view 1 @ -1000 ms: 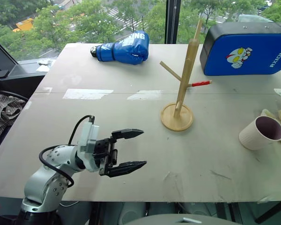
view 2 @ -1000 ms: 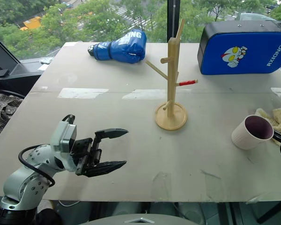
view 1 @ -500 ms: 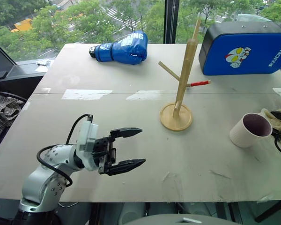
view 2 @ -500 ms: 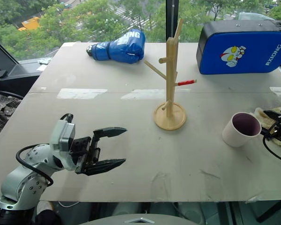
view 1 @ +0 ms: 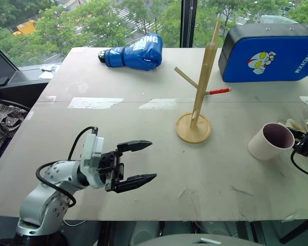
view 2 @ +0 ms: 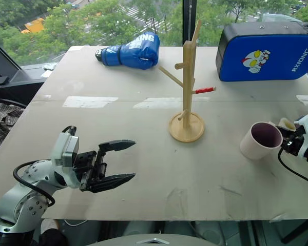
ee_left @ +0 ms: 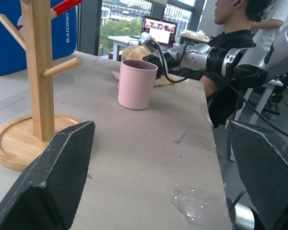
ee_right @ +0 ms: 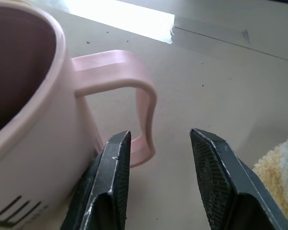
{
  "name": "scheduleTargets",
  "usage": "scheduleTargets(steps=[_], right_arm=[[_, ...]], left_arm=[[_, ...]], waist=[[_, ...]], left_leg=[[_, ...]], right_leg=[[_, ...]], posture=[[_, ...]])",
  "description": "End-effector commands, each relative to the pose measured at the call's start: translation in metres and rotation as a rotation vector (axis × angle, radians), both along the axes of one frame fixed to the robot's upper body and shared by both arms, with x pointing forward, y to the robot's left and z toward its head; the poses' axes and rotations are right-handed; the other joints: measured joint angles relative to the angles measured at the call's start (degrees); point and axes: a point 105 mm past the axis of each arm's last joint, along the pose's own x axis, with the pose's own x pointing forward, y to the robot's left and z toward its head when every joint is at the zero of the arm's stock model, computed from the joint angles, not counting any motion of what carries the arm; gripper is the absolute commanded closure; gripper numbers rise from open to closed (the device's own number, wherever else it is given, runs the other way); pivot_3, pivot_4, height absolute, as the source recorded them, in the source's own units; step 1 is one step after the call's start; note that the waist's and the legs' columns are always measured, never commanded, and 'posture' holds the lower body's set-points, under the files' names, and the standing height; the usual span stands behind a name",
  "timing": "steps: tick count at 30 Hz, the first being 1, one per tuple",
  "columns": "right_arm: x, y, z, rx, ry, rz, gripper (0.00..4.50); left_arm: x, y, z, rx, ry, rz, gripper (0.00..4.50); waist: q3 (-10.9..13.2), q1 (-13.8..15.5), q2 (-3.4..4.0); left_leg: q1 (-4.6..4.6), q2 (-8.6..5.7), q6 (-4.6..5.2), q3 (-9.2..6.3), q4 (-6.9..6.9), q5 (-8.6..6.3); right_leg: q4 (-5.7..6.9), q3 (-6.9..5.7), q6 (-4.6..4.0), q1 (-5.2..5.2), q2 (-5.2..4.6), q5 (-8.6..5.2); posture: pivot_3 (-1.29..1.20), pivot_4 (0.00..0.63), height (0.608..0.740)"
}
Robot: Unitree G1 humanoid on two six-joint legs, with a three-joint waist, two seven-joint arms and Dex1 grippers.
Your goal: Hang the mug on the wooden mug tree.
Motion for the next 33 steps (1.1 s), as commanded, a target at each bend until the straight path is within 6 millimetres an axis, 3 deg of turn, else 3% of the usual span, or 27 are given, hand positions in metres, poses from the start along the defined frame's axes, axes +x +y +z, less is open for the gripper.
scheduleTargets(steps=[1, 4, 6, 17, 23, 28, 33], right_arm=[[0.0, 0.002, 0.015, 0.025, -0.058, -0.001, 2.6], [0.0, 0.005, 0.013, 0.047, -0.06, -0.007, 3.44], [-0.001, 0.005, 0.013, 0.059, -0.062, -0.015, 4.45], [-0.006, 0.009, 0.019, 0.088, -0.123, -0.053, 4.48], [-0.01, 0.033, 0.06, 0.072, -0.251, 0.005, 4.48], [-0.017, 0.074, 0.107, 0.032, -0.351, 0.138, 4.48], [-0.018, 0.106, 0.133, -0.03, -0.385, 0.269, 4.48]], left_arm=[[-0.003, -0.004, 0.009, -0.013, -0.054, -0.017, 0.0], [-0.002, -0.005, 0.011, -0.015, -0.056, -0.022, 0.0], [-0.001, -0.005, 0.011, -0.015, -0.057, -0.024, 0.0], [-0.001, -0.004, 0.01, -0.015, -0.053, -0.022, 0.0], [0.001, -0.002, 0.007, -0.021, -0.049, -0.009, 0.0], [0.001, 0.004, 0.012, -0.058, -0.053, 0.025, 0.0], [-0.008, 0.012, 0.023, -0.107, -0.06, 0.068, 0.0]], waist=[[0.0, 0.0, 0.0], [0.0, 0.01, 0.0], [0.01, 0.01, 0.0], [0.03, 0.06, 0.02], [0.14, -0.1, 0.15], [0.27, 0.0, 0.14], [0.35, -0.07, 0.02]], left_leg=[[0.0, 0.0, 0.0, 0.0, 0.0, 0.0], [0.0, 0.0, 0.0, -0.01, 0.0, 0.0], [0.0, 0.0, 0.0, -0.02, 0.0, 0.0], [-0.03, 0.0, 0.0, -0.02, -0.02, 0.0], [-0.03, 0.0, 0.01, -0.02, -0.03, -0.01], [-0.06, 0.0, 0.01, -0.06, -0.04, -0.01], [-0.31, 0.0, 0.01, -0.13, -0.03, -0.01]], right_leg=[[0.0, 0.0, 0.0, 0.0, 0.0, 0.0], [0.01, -0.01, 0.0, 0.0, 0.0, 0.0], [0.01, -0.02, 0.0, 0.0, 0.0, 0.0], [-0.01, -0.03, 0.0, -0.01, -0.02, 0.0], [0.0, -0.03, 0.0, -0.02, -0.03, 0.0], [-0.02, -0.06, 0.0, -0.03, -0.03, 0.0], [-0.03, -0.12, 0.0, -0.28, -0.04, 0.0]], posture=[[0.0, 0.15, 0.74], [0.0, 0.15, 0.74], [0.0, 0.15, 0.74], [0.0, 0.15, 0.74], [0.0, 0.15, 0.74], [0.0, 0.15, 0.74], [0.0, 0.15, 0.74]])
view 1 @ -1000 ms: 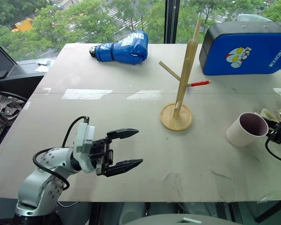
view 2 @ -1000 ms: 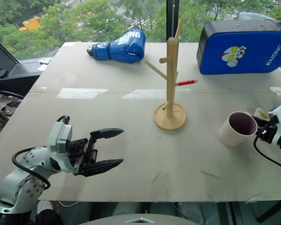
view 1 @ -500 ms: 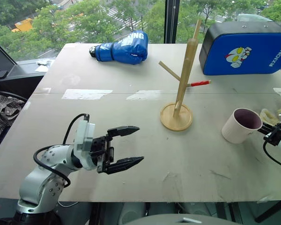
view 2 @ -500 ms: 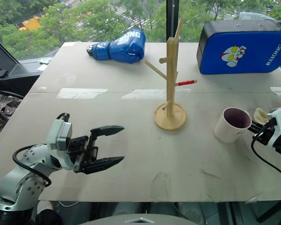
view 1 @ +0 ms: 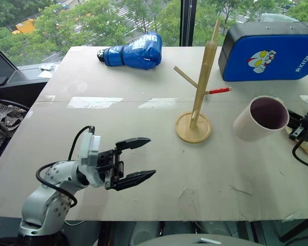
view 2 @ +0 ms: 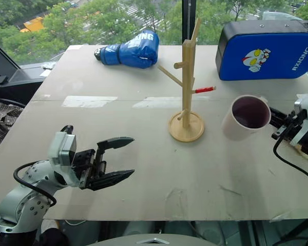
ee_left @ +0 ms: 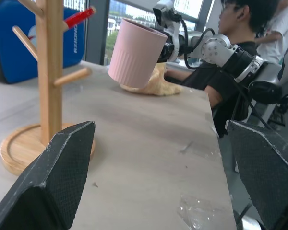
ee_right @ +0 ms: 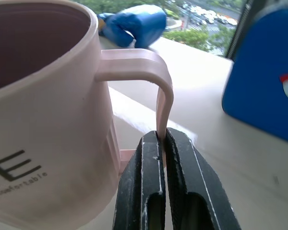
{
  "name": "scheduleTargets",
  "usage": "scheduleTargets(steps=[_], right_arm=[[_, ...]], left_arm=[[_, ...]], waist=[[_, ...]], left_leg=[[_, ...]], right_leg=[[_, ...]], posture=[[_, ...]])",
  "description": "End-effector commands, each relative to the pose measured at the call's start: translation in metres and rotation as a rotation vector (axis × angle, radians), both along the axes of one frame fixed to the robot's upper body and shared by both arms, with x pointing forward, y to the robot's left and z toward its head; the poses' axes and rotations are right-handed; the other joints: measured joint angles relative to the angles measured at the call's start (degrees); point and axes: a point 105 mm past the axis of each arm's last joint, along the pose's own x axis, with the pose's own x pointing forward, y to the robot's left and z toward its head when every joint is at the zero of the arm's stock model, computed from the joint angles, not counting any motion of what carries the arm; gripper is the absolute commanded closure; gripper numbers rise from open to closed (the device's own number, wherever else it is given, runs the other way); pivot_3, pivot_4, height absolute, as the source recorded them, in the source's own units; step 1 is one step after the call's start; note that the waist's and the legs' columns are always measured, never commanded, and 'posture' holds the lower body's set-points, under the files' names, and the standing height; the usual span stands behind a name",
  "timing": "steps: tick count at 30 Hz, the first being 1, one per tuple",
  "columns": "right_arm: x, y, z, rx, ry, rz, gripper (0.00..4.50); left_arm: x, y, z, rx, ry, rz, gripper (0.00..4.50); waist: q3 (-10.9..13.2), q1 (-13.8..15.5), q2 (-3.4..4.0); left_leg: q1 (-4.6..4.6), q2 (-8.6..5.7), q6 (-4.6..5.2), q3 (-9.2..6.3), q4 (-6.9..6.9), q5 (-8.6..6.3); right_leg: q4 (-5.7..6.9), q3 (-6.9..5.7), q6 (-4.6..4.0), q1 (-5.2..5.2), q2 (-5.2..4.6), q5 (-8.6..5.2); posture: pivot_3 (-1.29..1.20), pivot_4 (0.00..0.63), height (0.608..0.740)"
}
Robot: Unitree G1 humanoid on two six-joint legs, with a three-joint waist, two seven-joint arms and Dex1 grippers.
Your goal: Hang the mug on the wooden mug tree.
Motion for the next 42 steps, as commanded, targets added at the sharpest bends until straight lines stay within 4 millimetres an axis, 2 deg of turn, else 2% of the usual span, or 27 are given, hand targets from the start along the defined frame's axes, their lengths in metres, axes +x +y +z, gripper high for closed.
scheduleTargets(steps=[1, 4, 7, 13, 18, 24, 29, 32, 33, 34, 36, 38, 39, 42], right_arm=[[-0.001, 0.023, 0.028, -0.051, -0.062, 0.096, 4.48], [0.009, 0.035, 0.04, -0.09, -0.067, 0.152, 4.48], [0.018, 0.04, 0.046, -0.112, -0.057, 0.185, 4.48], [0.03, 0.055, 0.055, -0.167, -0.047, 0.289, 4.48], [0.034, 0.06, 0.06, -0.191, -0.037, 0.331, 4.48], [0.045, 0.074, 0.052, -0.275, 0.013, 0.38, 4.48], [0.061, 0.083, 0.028, -0.361, 0.105, 0.358, 4.48], [0.066, 0.082, 0.029, -0.352, 0.08, 0.336, 4.48], [0.066, 0.081, 0.031, -0.347, 0.068, 0.325, 3.95], [0.064, 0.079, 0.032, -0.336, 0.069, 0.323, 3.74], [0.063, 0.071, 0.036, -0.332, 0.04, 0.272, 2.8], [0.053, 0.063, 0.038, -0.314, 0.028, 0.267, 1.95], [0.049, 0.06, 0.038, -0.298, 0.031, 0.267, 1.95], [0.033, 0.026, 0.038, -0.252, 0.021, 0.139, 1.95]], left_arm=[[-0.015, 0.005, 0.015, -0.036, -0.047, 0.017, 0.0], [-0.024, 0.005, 0.019, -0.072, -0.034, 0.038, 0.0], [-0.03, 0.001, 0.023, -0.087, -0.036, 0.054, 0.0], [-0.014, 0.014, 0.028, -0.145, -0.095, 0.192, 0.0], [-0.013, 0.015, 0.023, -0.146, -0.086, 0.225, 0.0], [-0.013, 0.012, 0.024, -0.16, -0.12, 0.242, 0.0], [-0.012, 0.01, 0.023, -0.159, -0.121, 0.241, 0.0], [-0.012, 0.008, 0.023, -0.163, -0.123, 0.237, 0.0], [-0.013, 0.006, 0.023, -0.164, -0.122, 0.234, 0.0], [-0.013, 0.005, 0.022, -0.166, -0.12, 0.231, 0.0], [-0.013, 0.003, 0.021, -0.162, -0.11, 0.223, 0.0], [-0.012, -0.001, 0.019, -0.157, -0.096, 0.212, 0.0], [-0.012, -0.002, 0.018, -0.154, -0.089, 0.21, 0.0], [-0.002, -0.006, 0.005, -0.077, -0.027, 0.216, 0.0]], waist=[[0.02, -0.28, -0.03], [0.03, -0.2, -0.06], [0.09, 0.06, -0.15], [0.12, 0.34, -0.19], [0.14, 0.01, -0.21], [0.15, -0.03, -0.22], [0.15, -0.11, -0.22], [0.15, 0.12, -0.23], [0.15, 0.24, -0.23], [0.15, 0.3, -0.23], [0.15, 0.32, -0.23], [0.15, 0.39, -0.24], [0.15, 0.43, -0.23], [0.15, 0.67, -0.24]], left_leg=[[-0.1, 0.0, 0.0, 0.01, 0.01, 0.0], [-0.58, 0.0, -0.11, 0.0, 0.08, 0.07], [-0.65, 0.0, -0.16, 0.0, 0.09, 0.1], [-0.71, -0.03, -0.15, -0.08, 0.11, 0.09], [-0.73, -0.03, -0.17, -0.08, 0.09, 0.11], [-0.71, -0.03, -0.15, -0.08, 0.11, 0.09], [-0.72, -0.03, -0.19, -0.09, 0.12, 0.11], [-0.75, -0.03, -0.22, -0.09, 0.12, 0.13], [-0.76, -0.04, -0.23, -0.1, 0.12, 0.14], [-0.8, -0.05, -0.23, -0.11, 0.13, 0.14], [-0.83, -0.06, -0.24, -0.11, 0.13, 0.14], [-0.85, -0.06, -0.25, -0.11, 0.13, 0.15], [-0.86, -0.06, -0.25, -0.13, 0.12, 0.15], [-0.88, -0.06, -0.24, -0.15, 0.11, 0.14]], right_leg=[[0.01, 0.01, 0.0, -0.12, -0.01, 0.0], [0.06, -0.01, 0.01, -0.56, -0.01, 0.01], [0.03, -0.04, 0.02, -0.61, -0.01, 0.01], [0.0, -0.18, 0.01, -0.6, -0.06, 0.01], [-0.03, -0.18, 0.01, -0.62, -0.05, 0.01], [0.02, -0.18, 0.01, -0.62, -0.06, 0.01], [0.02, -0.19, 0.01, -0.63, -0.06, 0.01], [0.0, -0.21, 0.01, -0.64, -0.08, 0.01], [0.0, -0.23, 0.01, -0.64, -0.09, 0.01], [-0.01, -0.25, 0.01, -0.66, -0.11, 0.01], [-0.02, -0.25, 0.01, -0.7, -0.13, 0.02], [-0.02, -0.25, 0.02, -0.71, -0.14, 0.02], [-0.03, -0.27, 0.02, -0.72, -0.13, 0.01], [-0.02, -0.3, 0.02, -0.71, -0.13, 0.01]], posture=[[0.0, 0.15, 0.74], [0.0, 0.15, 0.74], [0.0, 0.15, 0.74], [0.0, 0.15, 0.74], [0.0, 0.15, 0.74], [0.0, 0.15, 0.74], [0.0, 0.15, 0.74], [0.0, 0.15, 0.74], [0.0, 0.15, 0.74], [0.0, 0.15, 0.74], [0.0, 0.15, 0.74], [0.0, 0.15, 0.74], [0.0, 0.15, 0.74], [0.0, 0.15, 0.74]])
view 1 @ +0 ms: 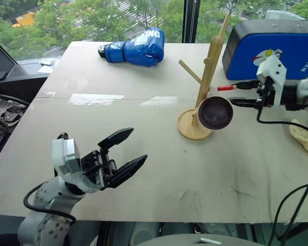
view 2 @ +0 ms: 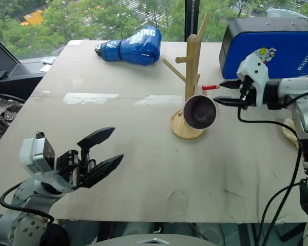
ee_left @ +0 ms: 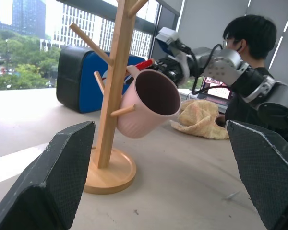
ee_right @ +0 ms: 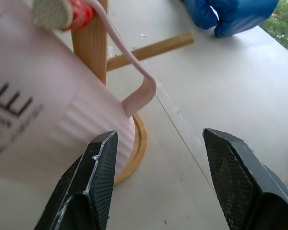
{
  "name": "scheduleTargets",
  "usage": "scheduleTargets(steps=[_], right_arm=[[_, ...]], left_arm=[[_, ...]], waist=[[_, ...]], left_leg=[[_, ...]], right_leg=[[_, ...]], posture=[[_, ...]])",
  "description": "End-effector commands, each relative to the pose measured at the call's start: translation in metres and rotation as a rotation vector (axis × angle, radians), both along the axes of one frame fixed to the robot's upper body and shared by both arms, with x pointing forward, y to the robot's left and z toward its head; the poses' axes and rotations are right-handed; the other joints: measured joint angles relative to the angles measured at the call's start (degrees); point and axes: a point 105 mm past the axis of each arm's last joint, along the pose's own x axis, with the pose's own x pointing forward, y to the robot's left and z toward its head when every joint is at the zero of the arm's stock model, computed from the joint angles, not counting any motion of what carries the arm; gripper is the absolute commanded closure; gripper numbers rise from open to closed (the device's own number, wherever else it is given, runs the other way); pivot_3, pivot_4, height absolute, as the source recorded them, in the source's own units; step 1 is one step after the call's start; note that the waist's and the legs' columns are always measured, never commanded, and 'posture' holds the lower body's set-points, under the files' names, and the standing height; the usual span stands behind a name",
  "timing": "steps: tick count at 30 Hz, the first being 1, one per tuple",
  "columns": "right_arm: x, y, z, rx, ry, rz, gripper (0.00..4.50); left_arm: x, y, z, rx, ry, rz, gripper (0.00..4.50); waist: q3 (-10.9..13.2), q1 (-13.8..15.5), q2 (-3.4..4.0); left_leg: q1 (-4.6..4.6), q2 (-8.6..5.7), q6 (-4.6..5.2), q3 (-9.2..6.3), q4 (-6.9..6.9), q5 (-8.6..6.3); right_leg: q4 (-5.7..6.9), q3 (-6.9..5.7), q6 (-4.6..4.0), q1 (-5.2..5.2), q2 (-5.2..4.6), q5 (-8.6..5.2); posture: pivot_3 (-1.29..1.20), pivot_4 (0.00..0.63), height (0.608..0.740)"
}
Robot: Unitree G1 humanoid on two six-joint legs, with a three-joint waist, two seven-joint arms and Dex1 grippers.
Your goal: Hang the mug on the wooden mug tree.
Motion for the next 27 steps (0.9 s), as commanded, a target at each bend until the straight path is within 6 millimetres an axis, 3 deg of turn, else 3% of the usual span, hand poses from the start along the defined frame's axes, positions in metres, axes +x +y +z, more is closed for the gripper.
scheduleTargets(steps=[1, 4, 12, 13, 15, 17, 27], right_arm=[[-0.02, -0.032, 0.022, 0.044, -0.101, -0.119, 1.95], [-0.041, -0.055, 0.008, 0.069, -0.074, -0.202, 1.95], [-0.098, -0.116, -0.07, 0.088, 0.058, -0.502, 1.95], [-0.103, -0.12, -0.075, 0.107, 0.059, -0.531, 1.68], [-0.11, -0.119, -0.083, 0.124, 0.073, -0.546, 1.12], [-0.116, -0.117, -0.091, 0.123, 0.092, -0.547, 0.09], [-0.108, -0.102, -0.1, 0.117, 0.011, -0.562, 0.03]], left_arm=[[0.005, -0.008, -0.007, 0.088, 0.037, -0.017, 0.0], [0.016, -0.001, -0.017, 0.127, 0.076, 0.039, 0.0], [0.028, 0.036, -0.052, 0.22, 0.179, 0.162, 0.0], [0.027, 0.041, -0.058, 0.233, 0.193, 0.168, 0.0], [0.026, 0.047, -0.068, 0.253, 0.219, 0.171, 0.0], [0.026, 0.053, -0.074, 0.268, 0.226, 0.184, 0.0], [0.027, 0.065, -0.086, 0.313, 0.239, 0.219, 0.0]], waist=[[0.0, 0.45, 0.0], [-0.01, 0.43, 0.01], [-0.02, 0.74, 0.01], [-0.03, 0.74, 0.0], [-0.04, 0.48, 0.03], [-0.04, 0.29, 0.03], [-0.06, -0.12, 0.0]], left_leg=[[-0.01, 0.0, 0.04, -0.01, 0.0, -0.02], [0.05, -0.01, 0.08, 0.06, 0.03, -0.04], [0.23, 0.0, 0.19, 0.12, 0.05, -0.1], [0.25, 0.0, 0.2, 0.11, 0.04, -0.1], [0.29, 0.02, 0.2, 0.12, 0.03, -0.11], [0.31, 0.02, 0.21, 0.15, 0.03, -0.12], [0.3, 0.02, 0.09, 0.11, 0.04, -0.04]], right_leg=[[0.02, -0.01, 0.0, 0.0, -0.01, 0.0], [0.11, 0.06, 0.01, 0.01, 0.02, 0.01], [0.14, 0.16, 0.02, 0.16, 0.13, 0.01], [0.14, 0.16, 0.02, 0.19, 0.13, 0.01], [0.14, 0.2, 0.01, 0.19, 0.2, 0.01], [0.18, 0.26, 0.01, 0.18, 0.21, 0.01], [0.18, 0.25, 0.01, 0.19, 0.2, 0.01]], posture=[[0.0, 0.15, 0.74], [0.0, 0.15, 0.74], [0.0, 0.15, 0.74], [0.0, 0.15, 0.74], [0.0, 0.15, 0.74], [0.0, 0.15, 0.74], [0.0, 0.15, 0.74]])
